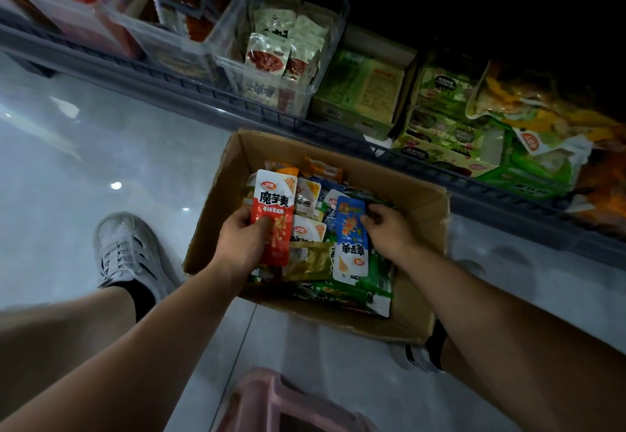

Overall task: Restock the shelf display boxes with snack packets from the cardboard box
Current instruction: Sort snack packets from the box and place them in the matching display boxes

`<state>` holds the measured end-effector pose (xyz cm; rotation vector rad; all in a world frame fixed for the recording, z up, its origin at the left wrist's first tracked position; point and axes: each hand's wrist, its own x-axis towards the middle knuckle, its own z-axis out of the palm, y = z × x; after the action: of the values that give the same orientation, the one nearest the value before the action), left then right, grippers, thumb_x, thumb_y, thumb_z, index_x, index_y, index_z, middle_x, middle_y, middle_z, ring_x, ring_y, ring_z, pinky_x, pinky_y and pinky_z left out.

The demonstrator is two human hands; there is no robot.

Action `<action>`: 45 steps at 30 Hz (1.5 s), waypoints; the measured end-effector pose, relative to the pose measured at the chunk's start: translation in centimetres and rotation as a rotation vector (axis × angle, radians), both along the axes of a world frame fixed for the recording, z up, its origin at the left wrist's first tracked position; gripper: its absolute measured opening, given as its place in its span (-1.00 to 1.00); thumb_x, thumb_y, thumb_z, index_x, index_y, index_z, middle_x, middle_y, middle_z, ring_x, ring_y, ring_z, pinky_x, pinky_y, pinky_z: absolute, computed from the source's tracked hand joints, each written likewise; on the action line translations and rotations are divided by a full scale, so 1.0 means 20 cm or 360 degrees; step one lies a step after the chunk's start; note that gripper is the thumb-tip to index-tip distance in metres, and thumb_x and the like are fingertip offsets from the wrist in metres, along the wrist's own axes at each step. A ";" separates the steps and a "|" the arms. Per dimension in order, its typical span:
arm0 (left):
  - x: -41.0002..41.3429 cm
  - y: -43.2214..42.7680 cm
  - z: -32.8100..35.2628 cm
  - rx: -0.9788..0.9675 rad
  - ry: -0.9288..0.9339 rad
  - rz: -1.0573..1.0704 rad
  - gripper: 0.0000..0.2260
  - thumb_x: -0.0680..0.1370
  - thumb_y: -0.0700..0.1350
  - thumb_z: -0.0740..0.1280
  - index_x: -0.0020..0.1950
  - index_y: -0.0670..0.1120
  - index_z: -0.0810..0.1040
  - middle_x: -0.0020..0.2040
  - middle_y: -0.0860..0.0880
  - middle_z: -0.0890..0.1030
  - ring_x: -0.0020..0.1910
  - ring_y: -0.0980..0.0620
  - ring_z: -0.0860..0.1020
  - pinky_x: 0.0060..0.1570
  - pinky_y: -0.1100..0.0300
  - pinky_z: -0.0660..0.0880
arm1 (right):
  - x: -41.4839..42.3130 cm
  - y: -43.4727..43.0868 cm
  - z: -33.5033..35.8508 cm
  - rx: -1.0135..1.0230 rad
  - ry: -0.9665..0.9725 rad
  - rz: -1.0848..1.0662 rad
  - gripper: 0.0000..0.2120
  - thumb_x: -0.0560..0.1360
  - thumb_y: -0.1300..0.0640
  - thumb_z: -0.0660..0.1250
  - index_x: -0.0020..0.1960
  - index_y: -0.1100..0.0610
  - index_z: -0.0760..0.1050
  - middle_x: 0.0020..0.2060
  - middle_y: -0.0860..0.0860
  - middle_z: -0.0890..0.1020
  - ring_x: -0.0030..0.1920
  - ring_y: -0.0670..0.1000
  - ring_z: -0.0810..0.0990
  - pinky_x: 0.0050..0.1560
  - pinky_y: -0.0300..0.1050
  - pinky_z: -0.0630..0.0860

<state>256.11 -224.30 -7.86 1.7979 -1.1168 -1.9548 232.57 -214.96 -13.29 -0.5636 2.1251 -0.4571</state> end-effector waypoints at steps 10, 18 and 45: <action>-0.01 0.00 -0.05 0.0101 -0.0029 -0.0038 -0.76 0.66 -0.13 0.32 0.33 -0.06 0.57 0.18 -0.08 0.68 0.13 -0.13 0.67 0.12 -0.12 0.62 | -0.01 -0.08 -0.08 0.0079 -0.0085 0.0172 -0.60 0.44 -0.04 0.54 0.16 0.08 0.50 0.08 0.06 0.65 0.07 0.08 0.64 0.10 0.01 0.59; 0.00 0.00 -0.04 0.0112 0.0000 -0.0039 -0.78 0.67 -0.12 0.32 0.31 -0.04 0.56 0.15 -0.08 0.70 0.07 -0.13 0.70 0.02 -0.11 0.66 | 0.01 -0.04 0.06 -0.0002 -0.0171 0.0301 -0.82 0.58 0.08 0.38 0.11 0.16 0.61 -0.06 0.07 0.64 -0.13 -0.01 0.59 -0.14 -0.12 0.51; 0.00 0.00 0.01 0.0103 0.0193 0.0016 -0.77 0.65 -0.14 0.34 0.30 0.04 0.55 0.15 -0.08 0.69 0.09 -0.15 0.69 0.12 -0.16 0.64 | 0.06 -0.12 0.48 -0.0924 -0.0125 -0.0496 -0.93 0.59 0.10 0.37 -0.05 0.02 0.61 -0.03 0.05 0.69 0.00 0.05 0.68 0.02 -0.10 0.64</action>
<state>256.06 -224.31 -7.57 1.6866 -1.0155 -2.0861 233.77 -217.29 -3.78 -0.5177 1.9998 -1.2732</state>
